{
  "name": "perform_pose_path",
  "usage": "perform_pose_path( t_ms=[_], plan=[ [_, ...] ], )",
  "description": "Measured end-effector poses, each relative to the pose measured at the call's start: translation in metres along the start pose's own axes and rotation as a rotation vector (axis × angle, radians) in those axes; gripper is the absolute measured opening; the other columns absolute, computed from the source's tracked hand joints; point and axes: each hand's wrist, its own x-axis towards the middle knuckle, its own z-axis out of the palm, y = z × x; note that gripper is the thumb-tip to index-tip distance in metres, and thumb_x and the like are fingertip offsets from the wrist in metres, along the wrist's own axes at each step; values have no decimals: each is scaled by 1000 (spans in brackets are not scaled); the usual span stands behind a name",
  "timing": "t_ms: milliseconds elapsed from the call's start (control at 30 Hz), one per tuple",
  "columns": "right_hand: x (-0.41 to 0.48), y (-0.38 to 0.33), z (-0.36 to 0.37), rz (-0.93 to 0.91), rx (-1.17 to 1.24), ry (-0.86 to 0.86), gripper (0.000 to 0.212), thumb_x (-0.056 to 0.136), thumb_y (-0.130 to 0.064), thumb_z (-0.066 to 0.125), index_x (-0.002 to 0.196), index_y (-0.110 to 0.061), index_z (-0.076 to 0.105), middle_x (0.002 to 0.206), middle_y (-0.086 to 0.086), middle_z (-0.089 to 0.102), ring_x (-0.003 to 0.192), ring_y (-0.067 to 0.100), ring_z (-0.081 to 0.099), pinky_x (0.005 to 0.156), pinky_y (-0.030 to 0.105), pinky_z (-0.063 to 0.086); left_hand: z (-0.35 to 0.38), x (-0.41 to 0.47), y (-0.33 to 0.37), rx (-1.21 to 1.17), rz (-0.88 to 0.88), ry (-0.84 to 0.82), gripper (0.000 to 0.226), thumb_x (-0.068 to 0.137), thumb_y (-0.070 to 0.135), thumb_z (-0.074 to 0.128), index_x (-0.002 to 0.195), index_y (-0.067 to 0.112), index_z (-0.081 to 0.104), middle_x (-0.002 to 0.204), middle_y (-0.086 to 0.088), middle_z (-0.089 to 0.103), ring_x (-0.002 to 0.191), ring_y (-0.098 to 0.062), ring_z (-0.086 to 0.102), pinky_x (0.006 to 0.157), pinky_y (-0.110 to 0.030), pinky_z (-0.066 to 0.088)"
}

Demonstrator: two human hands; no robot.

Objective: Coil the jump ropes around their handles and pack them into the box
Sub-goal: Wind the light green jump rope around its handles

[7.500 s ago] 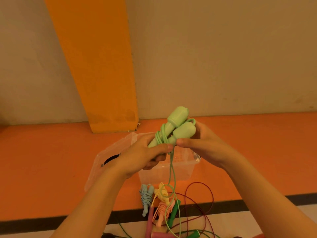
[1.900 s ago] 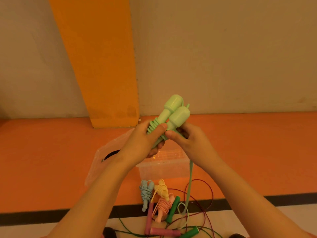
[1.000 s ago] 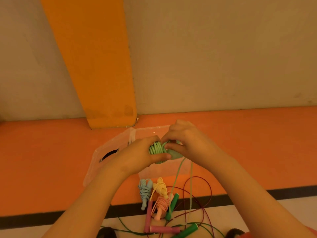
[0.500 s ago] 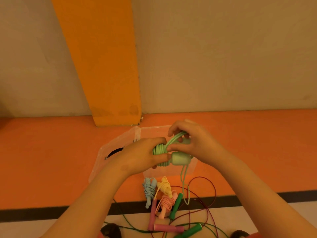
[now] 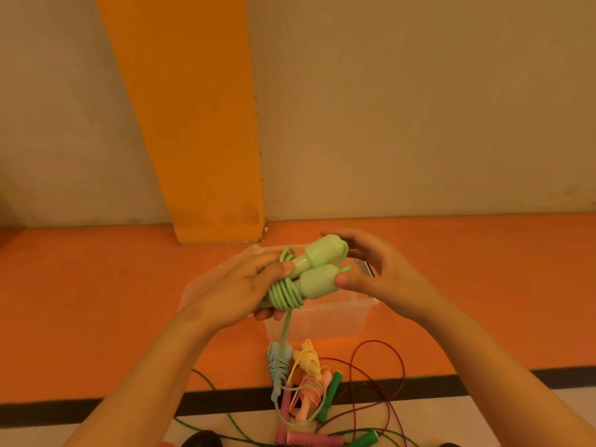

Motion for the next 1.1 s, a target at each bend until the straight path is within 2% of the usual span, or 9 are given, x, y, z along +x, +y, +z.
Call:
perform_pose_path(
  t_ms=[100,200,300,467,533,667,800,900,1100],
  plan=[
    [-3,6,-2,39,-123,-4,66,61,-58,72,122,-43,53,125,-20,57,126,13,45,107,38,38,-2,0,3,-36,7,14,33,99,26,42,92,-6,48,51,-6,57,37,-12,47,37,-21,32],
    [-6,11,-1,73,-176,-6,70,55,-63,73,120,-48,50,126,-28,53,128,9,43,107,32,38,-4,2,3,-43,31,-1,43,91,38,46,86,-4,50,53,-13,56,37,-18,42,40,-21,31],
    [-7,15,5,73,-160,-42,82,59,-59,76,132,-33,50,136,-20,49,130,1,41,111,32,34,-2,4,6,-34,57,-66,50,84,49,45,80,0,52,55,-16,55,40,-19,40,44,-26,31],
    [-6,14,12,79,-145,-64,70,66,-40,83,124,-46,43,133,-24,46,123,-13,40,101,10,32,3,8,13,-61,80,-132,51,88,51,37,77,5,55,54,-13,53,40,-20,37,49,-47,31],
    [-5,15,17,94,-143,-61,78,64,-47,83,129,-44,40,135,-26,44,124,-16,36,102,9,30,4,12,17,-114,78,-163,59,91,50,32,84,-5,52,52,-9,51,39,-17,37,50,-45,27],
    [-2,18,26,86,-80,-58,92,62,-55,76,142,-31,39,143,-20,43,132,-5,36,111,24,30,9,18,29,-287,80,-260,56,91,46,21,87,2,54,46,-4,46,37,-14,33,45,-28,26],
    [-1,14,27,30,9,-38,71,69,-33,79,132,-30,46,119,-22,58,120,2,52,106,28,40,11,22,30,-331,73,-268,56,91,46,21,81,1,52,46,-5,46,37,-14,32,44,-23,30],
    [-1,15,27,25,127,0,61,68,-35,78,122,-29,51,104,11,59,99,20,63,94,45,50,10,24,28,-278,82,-235,56,93,45,22,73,8,58,47,-5,48,38,-15,33,44,-24,30],
    [-3,15,19,40,54,22,54,70,-47,70,119,-34,52,72,-18,43,68,3,44,64,27,41,9,25,22,-196,57,-126,54,92,45,26,82,1,55,49,-8,49,37,-16,35,44,-25,31]
  ],
)
